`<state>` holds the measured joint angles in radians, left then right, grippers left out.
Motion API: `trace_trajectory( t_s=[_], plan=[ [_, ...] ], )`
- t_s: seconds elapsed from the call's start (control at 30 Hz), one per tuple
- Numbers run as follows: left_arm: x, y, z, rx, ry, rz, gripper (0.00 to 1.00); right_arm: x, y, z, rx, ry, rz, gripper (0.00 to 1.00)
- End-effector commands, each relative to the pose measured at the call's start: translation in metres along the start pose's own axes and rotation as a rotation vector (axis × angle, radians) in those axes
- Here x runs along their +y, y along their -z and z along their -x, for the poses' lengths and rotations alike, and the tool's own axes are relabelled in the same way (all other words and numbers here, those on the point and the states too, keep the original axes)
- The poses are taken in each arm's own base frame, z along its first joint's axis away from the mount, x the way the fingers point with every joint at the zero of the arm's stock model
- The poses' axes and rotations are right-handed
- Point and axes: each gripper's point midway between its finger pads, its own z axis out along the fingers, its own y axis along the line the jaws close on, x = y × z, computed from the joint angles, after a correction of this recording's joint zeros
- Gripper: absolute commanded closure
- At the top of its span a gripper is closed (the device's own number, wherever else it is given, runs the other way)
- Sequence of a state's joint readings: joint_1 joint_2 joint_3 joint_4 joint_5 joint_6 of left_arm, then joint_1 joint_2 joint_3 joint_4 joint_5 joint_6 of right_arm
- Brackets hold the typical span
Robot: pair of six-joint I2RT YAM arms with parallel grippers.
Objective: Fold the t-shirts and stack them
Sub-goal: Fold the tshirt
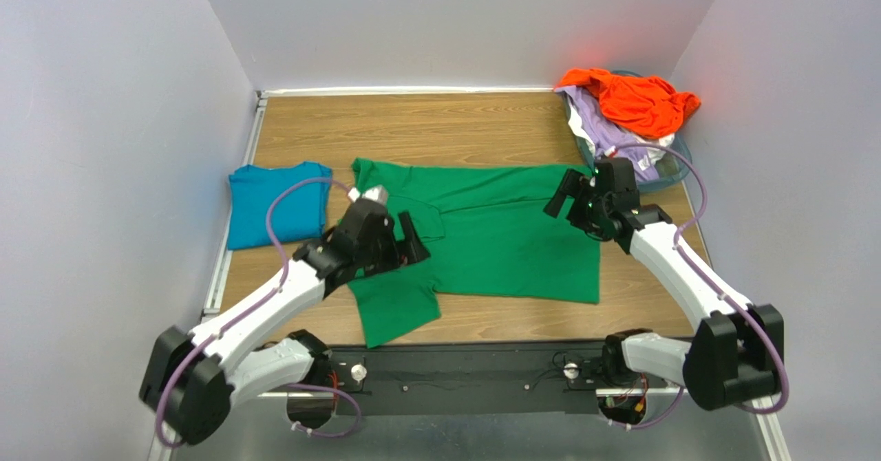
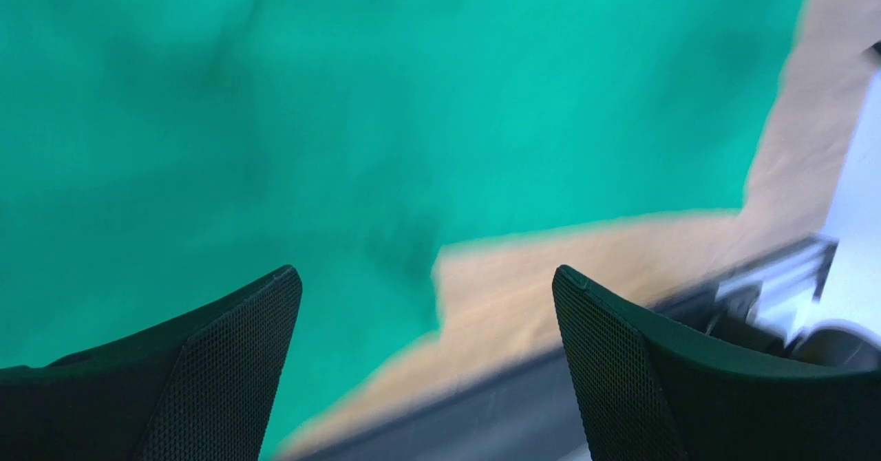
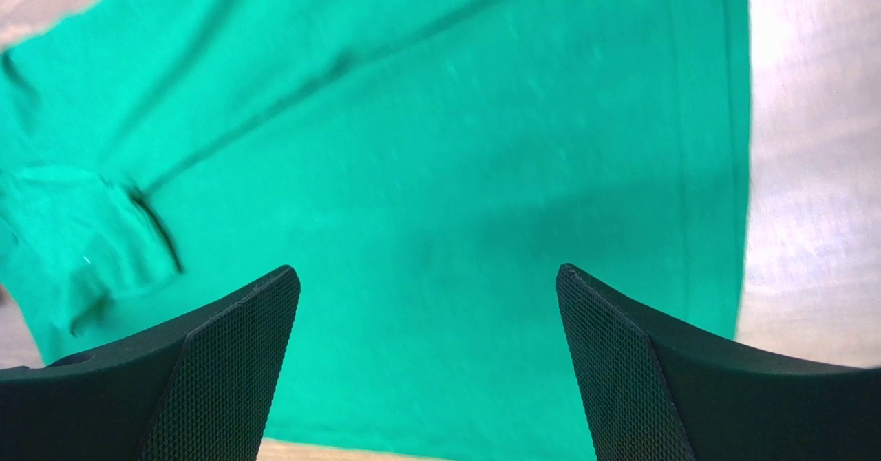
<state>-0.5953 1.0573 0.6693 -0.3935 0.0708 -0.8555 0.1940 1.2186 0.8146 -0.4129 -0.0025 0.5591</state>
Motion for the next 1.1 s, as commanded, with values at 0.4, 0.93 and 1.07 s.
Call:
trace_trajectory(
  t_s=[0.4, 0.93, 1.07],
  plan=[
    [0.041, 0.032, -0.131, 0.279, 0.269, 0.164, 0.02, -0.018, 0.008, -0.03, 0.06, 0.012, -0.015, 0.0],
    [0.062, 0.014, -0.131, 0.207, 0.331, 0.276, 0.14, -0.023, 0.004, -0.037, 0.085, 0.015, -0.033, 0.0],
    [0.071, 0.008, -0.134, 0.214, 0.317, 0.335, 0.14, -0.023, 0.004, -0.038, 0.09, 0.015, -0.03, 0.0]
  ],
)
